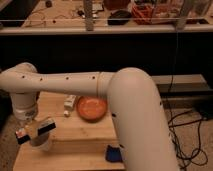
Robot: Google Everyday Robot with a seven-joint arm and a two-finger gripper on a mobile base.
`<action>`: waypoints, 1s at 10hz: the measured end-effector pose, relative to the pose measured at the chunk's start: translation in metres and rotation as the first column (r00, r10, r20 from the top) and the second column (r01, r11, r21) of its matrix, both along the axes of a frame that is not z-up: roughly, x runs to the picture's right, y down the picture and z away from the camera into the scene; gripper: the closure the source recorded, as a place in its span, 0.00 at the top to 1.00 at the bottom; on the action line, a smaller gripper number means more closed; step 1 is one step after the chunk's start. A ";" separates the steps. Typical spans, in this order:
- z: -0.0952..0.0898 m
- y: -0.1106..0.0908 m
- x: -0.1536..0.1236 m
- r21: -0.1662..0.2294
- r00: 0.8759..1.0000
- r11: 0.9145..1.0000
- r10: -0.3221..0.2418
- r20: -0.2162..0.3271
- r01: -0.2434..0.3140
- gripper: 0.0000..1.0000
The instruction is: Place the eraser in the ceramic cup
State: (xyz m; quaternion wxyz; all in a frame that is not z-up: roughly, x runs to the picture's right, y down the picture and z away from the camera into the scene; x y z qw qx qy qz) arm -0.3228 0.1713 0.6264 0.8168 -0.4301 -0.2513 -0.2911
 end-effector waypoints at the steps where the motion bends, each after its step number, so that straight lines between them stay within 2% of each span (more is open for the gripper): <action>1: 0.001 0.000 0.000 0.002 1.000 1.000 -0.001 -0.003 0.001 0.18; 5: 0.003 0.002 -0.001 0.006 1.000 1.000 -0.004 -0.009 0.004 0.20; 7: 0.003 0.002 0.000 0.009 1.000 1.000 -0.009 -0.014 0.009 0.27; 9: 0.004 0.003 0.000 0.011 1.000 1.000 -0.011 -0.018 0.011 0.28; 10: 0.006 0.004 0.000 0.013 1.000 1.000 -0.014 -0.023 0.014 0.31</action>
